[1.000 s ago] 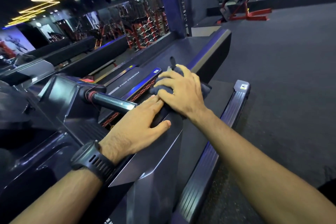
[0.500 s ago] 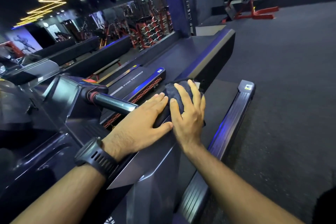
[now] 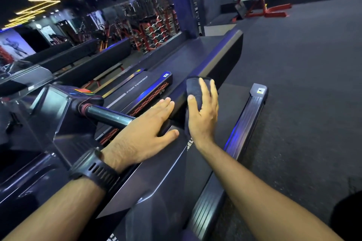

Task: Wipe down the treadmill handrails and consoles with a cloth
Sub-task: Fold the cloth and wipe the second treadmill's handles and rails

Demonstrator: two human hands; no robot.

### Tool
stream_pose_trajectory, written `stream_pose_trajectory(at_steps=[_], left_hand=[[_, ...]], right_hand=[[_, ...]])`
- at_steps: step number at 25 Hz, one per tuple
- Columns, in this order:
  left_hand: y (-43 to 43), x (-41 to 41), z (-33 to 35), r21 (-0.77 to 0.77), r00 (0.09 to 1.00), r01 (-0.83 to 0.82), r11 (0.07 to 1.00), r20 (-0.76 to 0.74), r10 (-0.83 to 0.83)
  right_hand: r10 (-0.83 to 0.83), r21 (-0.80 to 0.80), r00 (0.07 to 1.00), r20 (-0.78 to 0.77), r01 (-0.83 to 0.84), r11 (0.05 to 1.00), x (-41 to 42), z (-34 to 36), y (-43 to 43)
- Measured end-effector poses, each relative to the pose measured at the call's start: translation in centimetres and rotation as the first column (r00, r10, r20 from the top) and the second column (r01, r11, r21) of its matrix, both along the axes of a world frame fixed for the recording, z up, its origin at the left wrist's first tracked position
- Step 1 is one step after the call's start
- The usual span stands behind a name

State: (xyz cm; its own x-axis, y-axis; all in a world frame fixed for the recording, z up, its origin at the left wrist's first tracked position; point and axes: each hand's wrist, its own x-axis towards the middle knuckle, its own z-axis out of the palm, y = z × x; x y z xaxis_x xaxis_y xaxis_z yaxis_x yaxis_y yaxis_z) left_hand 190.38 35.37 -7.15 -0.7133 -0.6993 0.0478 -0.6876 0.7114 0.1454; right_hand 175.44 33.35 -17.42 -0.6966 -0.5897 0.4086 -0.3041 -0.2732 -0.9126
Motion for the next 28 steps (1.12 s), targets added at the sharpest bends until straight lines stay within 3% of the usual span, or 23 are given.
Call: stream_pose_trajectory(at_steps=[1,2,5,6,7,9,10,12,14,15,18,19,22,23,24,26,27,28], left_hand=[[0.0,-0.1,0.0,0.005,1.000,0.000,1.000,-0.005,0.000],[0.0,-0.3,0.0,0.011,1.000,-0.002,1.000,-0.009,0.002],[-0.6,-1.0,0.2,0.002,1.000,0.004,1.000,-0.013,-0.004],[-0.7,-1.2,0.2,-0.011,1.000,0.004,1.000,-0.011,-0.004],[-0.8,-1.3,0.2,-0.019,1.000,0.003,1.000,-0.007,-0.003],[-0.8,-1.6,0.3,-0.007,1.000,-0.002,1.000,0.002,0.002],[-0.8,-1.7,0.3,0.001,1.000,-0.003,1.000,0.005,0.003],[-1.1,-2.1,0.4,0.002,1.000,-0.006,1.000,0.003,0.006],[-1.5,-2.4,0.3,0.001,1.000,-0.009,1.000,0.008,0.009],[-1.5,-2.5,0.3,-0.006,1.000,-0.007,1.000,0.011,0.007],[-1.4,-2.7,0.3,-0.030,1.000,0.017,0.999,0.007,-0.017],[-1.4,-2.8,0.4,-0.027,1.000,0.029,0.999,0.010,-0.029],[-1.7,-3.3,0.6,-0.044,0.998,0.061,0.997,0.013,-0.060],[-1.7,-3.5,0.6,-0.055,0.998,0.066,0.996,0.019,-0.065],[-1.8,-3.5,0.6,-0.060,0.998,0.066,0.996,0.019,-0.065],[-1.8,-3.5,0.6,-0.048,0.998,0.055,0.997,0.024,-0.054],[-1.7,-3.5,0.6,-0.044,0.998,0.054,0.998,0.028,-0.053],[-1.8,-3.5,0.6,-0.045,0.998,0.059,0.997,0.026,-0.058]], right_hand=[[-0.009,0.055,0.992,0.124,0.002,0.998,0.8,0.3,0.3],[-0.026,0.053,0.995,0.094,0.021,0.998,1.8,0.1,0.9],[0.012,-0.112,0.942,-0.335,-0.052,0.992,1.3,-1.3,1.3],[-0.011,-0.133,0.937,-0.350,-0.038,0.990,-0.2,-1.1,0.3],[-0.027,-0.109,0.967,-0.253,-0.001,0.994,-1.1,-0.8,-0.8],[-0.014,0.022,0.995,0.101,0.011,1.000,-0.8,0.2,-1.1],[-0.007,0.053,0.990,0.140,-0.001,0.999,0.1,0.2,-0.5],[0.037,-0.035,0.988,-0.151,-0.042,0.998,1.2,-0.8,1.0],[0.010,-0.131,0.918,-0.396,-0.067,0.989,-0.9,-1.4,0.0],[-0.027,-0.135,0.928,-0.371,-0.025,0.991,-2.0,-1.3,-1.0],[-0.045,0.037,0.992,0.119,0.041,0.998,-1.5,-0.8,-1.6],[-0.033,0.067,0.991,0.131,0.024,0.997,-0.4,-0.7,-0.8],[0.021,-0.093,0.948,-0.318,-0.054,0.994,-0.3,-2.0,0.4],[-0.016,-0.130,0.921,-0.389,-0.038,0.991,-2.0,-1.8,-0.8],[-0.046,-0.108,0.942,-0.333,0.010,0.994,-3.3,-1.6,-2.0],[-0.059,0.028,0.998,0.008,0.059,0.998,-3.1,-1.1,-2.6],[-0.053,0.077,0.993,0.106,0.045,0.996,-2.2,-1.1,-2.1],[-0.041,0.058,0.998,0.045,0.038,0.998,-0.9,-1.2,-1.0]])
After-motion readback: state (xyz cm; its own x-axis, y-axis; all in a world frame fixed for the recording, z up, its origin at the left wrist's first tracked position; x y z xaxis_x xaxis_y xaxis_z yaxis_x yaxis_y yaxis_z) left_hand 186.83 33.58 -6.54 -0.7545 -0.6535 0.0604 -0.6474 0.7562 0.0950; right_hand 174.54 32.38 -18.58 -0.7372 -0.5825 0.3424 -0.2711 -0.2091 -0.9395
